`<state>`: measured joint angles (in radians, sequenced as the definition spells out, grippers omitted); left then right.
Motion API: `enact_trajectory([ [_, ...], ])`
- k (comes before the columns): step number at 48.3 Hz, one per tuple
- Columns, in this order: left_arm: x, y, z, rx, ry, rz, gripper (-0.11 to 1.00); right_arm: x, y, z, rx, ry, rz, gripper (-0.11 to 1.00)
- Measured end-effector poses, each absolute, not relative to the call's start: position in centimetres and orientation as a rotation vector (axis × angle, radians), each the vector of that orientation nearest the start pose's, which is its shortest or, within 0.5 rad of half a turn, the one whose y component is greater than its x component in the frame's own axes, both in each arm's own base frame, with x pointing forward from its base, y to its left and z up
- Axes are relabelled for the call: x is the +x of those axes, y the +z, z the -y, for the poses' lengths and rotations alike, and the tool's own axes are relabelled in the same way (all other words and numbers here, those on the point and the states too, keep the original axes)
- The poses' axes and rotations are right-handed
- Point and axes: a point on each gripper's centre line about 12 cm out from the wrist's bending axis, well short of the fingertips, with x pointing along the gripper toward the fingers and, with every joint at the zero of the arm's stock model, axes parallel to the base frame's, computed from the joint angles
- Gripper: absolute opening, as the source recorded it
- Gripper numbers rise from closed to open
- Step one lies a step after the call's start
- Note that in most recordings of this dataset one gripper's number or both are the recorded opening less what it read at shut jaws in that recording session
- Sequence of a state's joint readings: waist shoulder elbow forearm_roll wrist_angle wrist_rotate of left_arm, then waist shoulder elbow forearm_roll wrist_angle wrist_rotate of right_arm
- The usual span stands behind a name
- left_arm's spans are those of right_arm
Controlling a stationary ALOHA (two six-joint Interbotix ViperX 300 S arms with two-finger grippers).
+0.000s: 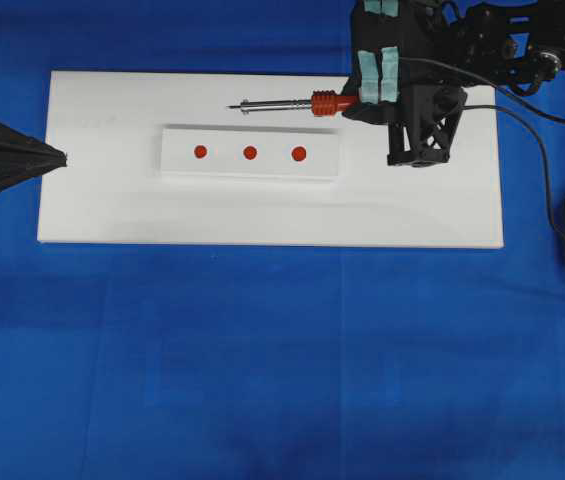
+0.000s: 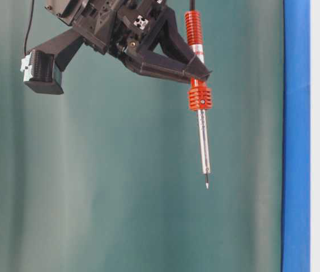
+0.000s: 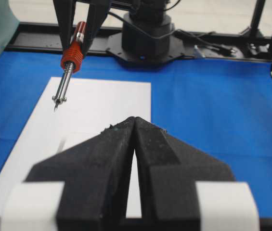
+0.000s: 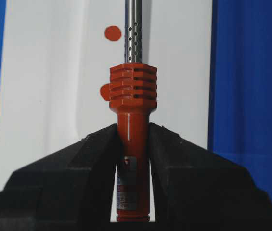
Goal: Touch the tip of the soldering iron to the mark.
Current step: 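Raise the iron tip and move it right toward the right dot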
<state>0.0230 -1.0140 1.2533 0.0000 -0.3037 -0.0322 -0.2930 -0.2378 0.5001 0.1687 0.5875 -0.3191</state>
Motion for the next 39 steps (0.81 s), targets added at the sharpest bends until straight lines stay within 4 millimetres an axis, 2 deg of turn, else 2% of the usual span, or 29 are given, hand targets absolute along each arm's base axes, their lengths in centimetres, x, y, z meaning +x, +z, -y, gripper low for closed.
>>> enact_trajectory([
  [18,18.6,27.3,-0.4,-0.031,0.022,0.065,0.0,33.8,26.3,9.3,0.008,-0.122,-0.851,0.06],
  [39,18.6,27.3,-0.4,-0.033,0.022,0.065,0.0,28.6,26.1,8.9,0.034,-0.208,-0.922,0.06],
])
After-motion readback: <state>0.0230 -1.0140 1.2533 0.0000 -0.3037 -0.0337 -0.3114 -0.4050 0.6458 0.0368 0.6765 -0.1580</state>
